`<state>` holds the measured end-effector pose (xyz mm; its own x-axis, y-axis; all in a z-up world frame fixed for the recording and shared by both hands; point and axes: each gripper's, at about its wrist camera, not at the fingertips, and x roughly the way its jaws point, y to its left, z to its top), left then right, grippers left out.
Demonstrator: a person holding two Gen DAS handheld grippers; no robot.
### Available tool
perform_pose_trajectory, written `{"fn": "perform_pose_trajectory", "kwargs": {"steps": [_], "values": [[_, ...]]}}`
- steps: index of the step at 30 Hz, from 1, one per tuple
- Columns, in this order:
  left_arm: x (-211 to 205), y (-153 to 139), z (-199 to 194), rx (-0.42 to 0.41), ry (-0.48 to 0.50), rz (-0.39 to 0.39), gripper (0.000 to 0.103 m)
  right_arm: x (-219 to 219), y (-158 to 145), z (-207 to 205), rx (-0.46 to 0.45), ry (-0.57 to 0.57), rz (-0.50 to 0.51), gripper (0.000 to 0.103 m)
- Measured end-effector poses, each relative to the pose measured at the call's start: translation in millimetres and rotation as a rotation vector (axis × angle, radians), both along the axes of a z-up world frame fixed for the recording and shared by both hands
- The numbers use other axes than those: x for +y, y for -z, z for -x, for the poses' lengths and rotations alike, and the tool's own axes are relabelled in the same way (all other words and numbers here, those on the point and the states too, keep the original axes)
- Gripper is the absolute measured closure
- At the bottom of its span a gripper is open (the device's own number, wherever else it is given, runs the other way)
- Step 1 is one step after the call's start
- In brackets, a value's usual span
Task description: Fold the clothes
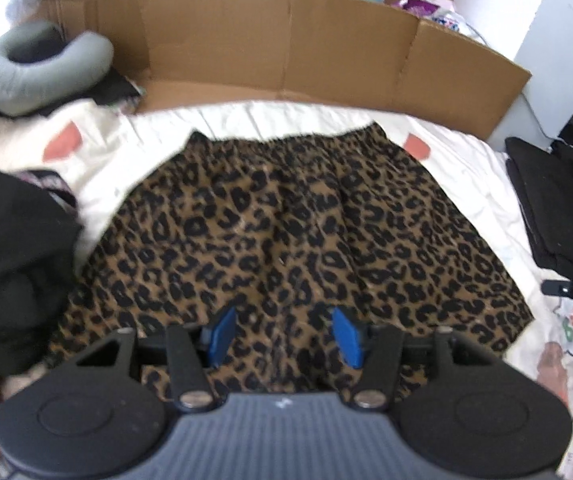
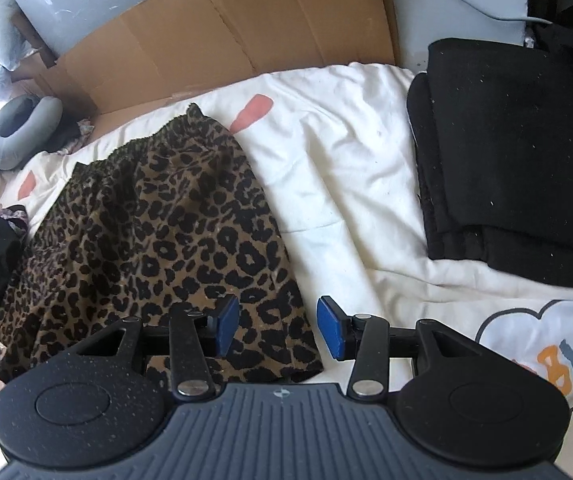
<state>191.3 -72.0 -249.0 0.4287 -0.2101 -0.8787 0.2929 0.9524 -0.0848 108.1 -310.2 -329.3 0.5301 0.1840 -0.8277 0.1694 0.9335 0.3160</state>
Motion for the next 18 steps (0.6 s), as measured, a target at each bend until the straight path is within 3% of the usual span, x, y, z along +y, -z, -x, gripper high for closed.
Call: {"fn": "perform_pose_trajectory", "kwargs": {"steps": [18], "values": [[-38.3, 36.2, 22.8, 0.161, 0.115, 0.070, 0.046, -4.7, 52.5, -7.0, 0.072, 0.076, -0.081, 0.053]]}}
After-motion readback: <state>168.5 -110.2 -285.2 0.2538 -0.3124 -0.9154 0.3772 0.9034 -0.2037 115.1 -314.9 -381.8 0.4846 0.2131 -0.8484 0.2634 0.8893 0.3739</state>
